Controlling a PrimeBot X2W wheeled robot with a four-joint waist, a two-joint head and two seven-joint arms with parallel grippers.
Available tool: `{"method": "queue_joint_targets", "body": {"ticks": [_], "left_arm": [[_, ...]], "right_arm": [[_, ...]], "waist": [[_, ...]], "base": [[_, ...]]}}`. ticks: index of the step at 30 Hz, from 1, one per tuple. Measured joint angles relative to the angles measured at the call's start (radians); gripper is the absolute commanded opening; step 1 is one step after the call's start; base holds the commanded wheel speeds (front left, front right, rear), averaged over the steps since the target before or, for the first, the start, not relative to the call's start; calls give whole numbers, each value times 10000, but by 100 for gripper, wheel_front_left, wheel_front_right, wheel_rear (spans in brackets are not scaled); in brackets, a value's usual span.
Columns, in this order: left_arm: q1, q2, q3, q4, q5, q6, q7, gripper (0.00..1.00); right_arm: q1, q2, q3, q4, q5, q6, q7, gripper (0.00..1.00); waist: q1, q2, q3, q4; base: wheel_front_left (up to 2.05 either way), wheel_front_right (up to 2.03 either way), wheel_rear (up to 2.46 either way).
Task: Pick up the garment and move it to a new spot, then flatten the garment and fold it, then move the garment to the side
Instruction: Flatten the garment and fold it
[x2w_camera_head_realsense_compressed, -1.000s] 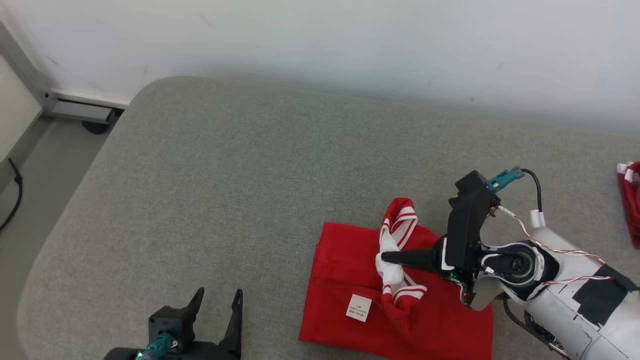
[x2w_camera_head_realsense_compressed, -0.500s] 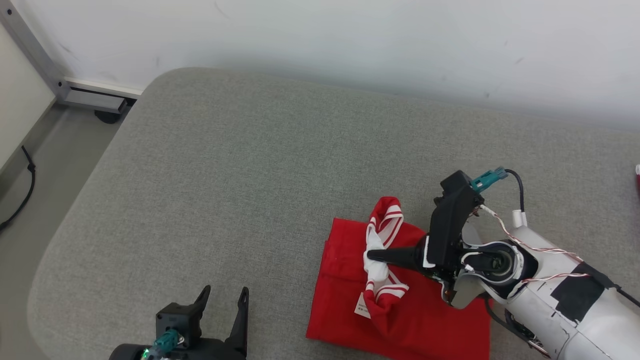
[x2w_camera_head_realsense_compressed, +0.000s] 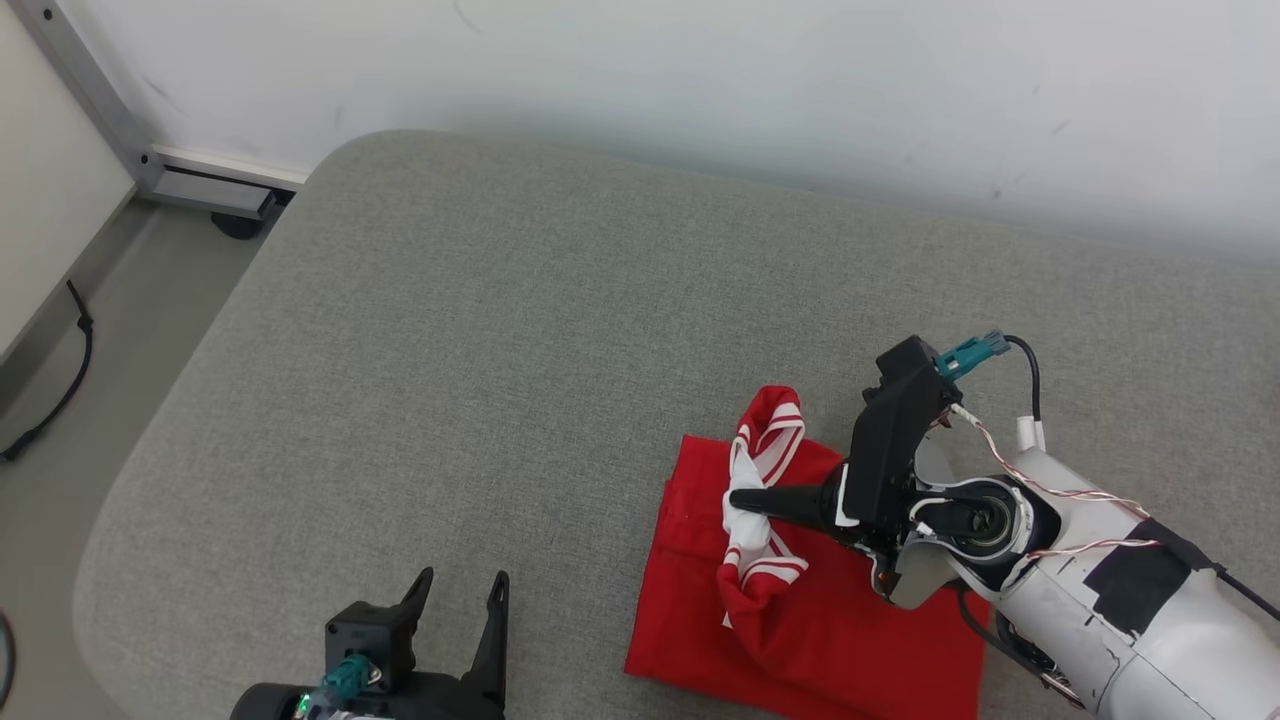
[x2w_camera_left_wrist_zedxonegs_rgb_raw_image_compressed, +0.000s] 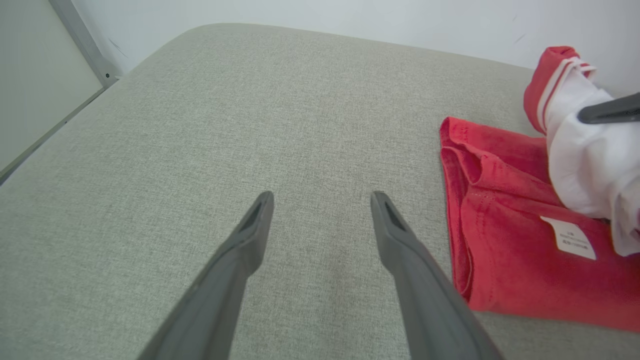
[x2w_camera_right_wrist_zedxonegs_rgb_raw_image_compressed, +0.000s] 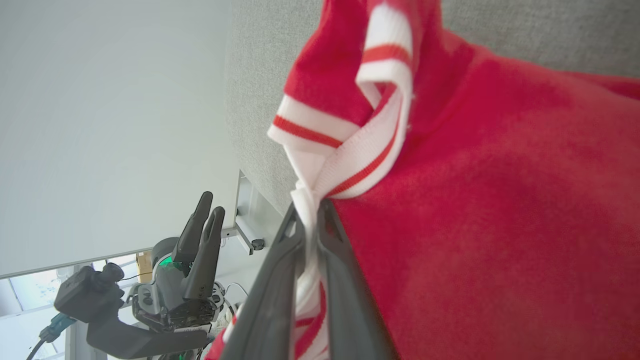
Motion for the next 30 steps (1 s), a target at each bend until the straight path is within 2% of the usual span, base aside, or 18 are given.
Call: {"method": "queue_joint_targets", "body": {"ticks": [4, 5, 6, 7, 15, 22, 30], "left_arm": [[-6, -25, -8, 82, -10, 0, -17, 100], [-7, -27, -8, 96, -10, 0, -75, 100], [-8, -31, 2, 115, -13, 0, -90, 100], [-8, -31, 8, 136, -25, 0, -92, 100], [19, 48, 82, 270, -50, 2, -174, 100], [266, 236, 213, 265, -50, 2, -267, 100], [462, 291, 305, 81, -50, 4, -309, 100]], "right_arm": [[-1, 94, 36, 207, -29, 44, -4, 0], [-3, 113, 58, 259, -40, 61, -4, 24], [-12, 138, 94, 320, -104, 90, -8, 66], [-12, 167, 100, 368, -132, 100, -61, 100], [-148, -13, -12, 594, -278, 428, -387, 100], [618, -1225, 209, 180, -1030, 740, -794, 100], [1297, -2050, 445, -671, -1626, 738, -1170, 100]], "waist": [[0, 0, 8, 49], [0, 0, 7, 56], [0, 0, -2, 56], [1, 0, -18, 47], [0, 1, -189, -210], [0, 0, -426, -597], [0, 0, -625, -1209]], "base": [[0, 0, 0], [0, 0, 0], [0, 0, 0], [0, 0, 0], [0, 0, 0], [0, 0, 0], [0, 0, 0]]}}
